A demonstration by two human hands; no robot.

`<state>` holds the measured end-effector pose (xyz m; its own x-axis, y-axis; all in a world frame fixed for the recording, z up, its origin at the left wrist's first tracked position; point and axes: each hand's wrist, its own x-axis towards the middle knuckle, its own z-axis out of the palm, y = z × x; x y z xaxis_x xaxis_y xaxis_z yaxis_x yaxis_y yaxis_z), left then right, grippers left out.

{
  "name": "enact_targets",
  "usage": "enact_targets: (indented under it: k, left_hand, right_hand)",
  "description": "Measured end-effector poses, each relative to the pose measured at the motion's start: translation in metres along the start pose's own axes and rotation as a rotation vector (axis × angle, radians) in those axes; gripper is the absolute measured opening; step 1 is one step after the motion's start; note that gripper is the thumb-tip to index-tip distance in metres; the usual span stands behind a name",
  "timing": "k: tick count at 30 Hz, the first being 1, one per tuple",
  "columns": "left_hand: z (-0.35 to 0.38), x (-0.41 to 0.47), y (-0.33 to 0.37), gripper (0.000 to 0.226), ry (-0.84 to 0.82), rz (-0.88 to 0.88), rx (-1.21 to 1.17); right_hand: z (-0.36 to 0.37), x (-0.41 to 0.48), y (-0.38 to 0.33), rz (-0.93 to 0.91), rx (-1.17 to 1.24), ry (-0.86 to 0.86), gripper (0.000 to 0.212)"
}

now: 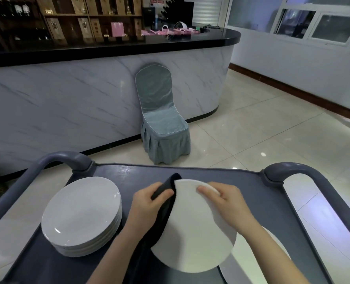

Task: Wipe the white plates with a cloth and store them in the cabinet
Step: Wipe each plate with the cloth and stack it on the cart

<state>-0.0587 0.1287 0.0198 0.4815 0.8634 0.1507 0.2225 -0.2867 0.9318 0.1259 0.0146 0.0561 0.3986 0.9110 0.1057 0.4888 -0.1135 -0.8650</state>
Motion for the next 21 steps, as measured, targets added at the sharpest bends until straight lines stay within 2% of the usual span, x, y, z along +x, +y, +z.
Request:
enact_targets:
  k: [2,4,8,11,13,16,19,21]
  left_hand:
    - [0.002,-0.012,-0.010,0.031,0.161,-0.110,-0.057]
    - [0.002,-0.015,-0.015,0.033,0.188,-0.206,-0.096]
    - [-0.007,-0.003,-0.007,0.030,0.031,-0.126,-0.037]
    - [-0.008,0.006,0.004,0.027,-0.150,0.000,0.125]
    - [-0.005,0.005,0.005,0.024,-0.201,0.023,0.183]
    - [-0.002,-0.007,-0.005,0.021,-0.066,-0.019,0.091]
    - [0.001,-0.018,-0.016,0.031,0.139,-0.144,-0.057]
    - [-0.002,-0.014,-0.018,0.038,0.145,-0.193,-0.073]
  right_hand:
    - [0.001,-0.005,0.005,0.148,0.184,0.156,0.039]
    - [0.004,-0.010,0.009,0.256,0.269,0.214,0.040]
    - [0.003,-0.012,0.006,0.176,0.136,0.080,0.037]
    - [0.009,-0.008,-0.001,0.063,-0.013,-0.074,0.045]
    - [0.011,-0.006,-0.002,0.024,-0.051,-0.116,0.048]
    - [0.003,-0.006,0.004,0.035,0.014,-0.034,0.043]
    - [0.003,-0.011,0.008,0.180,0.228,0.153,0.036]
    - [0.007,-0.013,0.010,0.252,0.269,0.193,0.035]
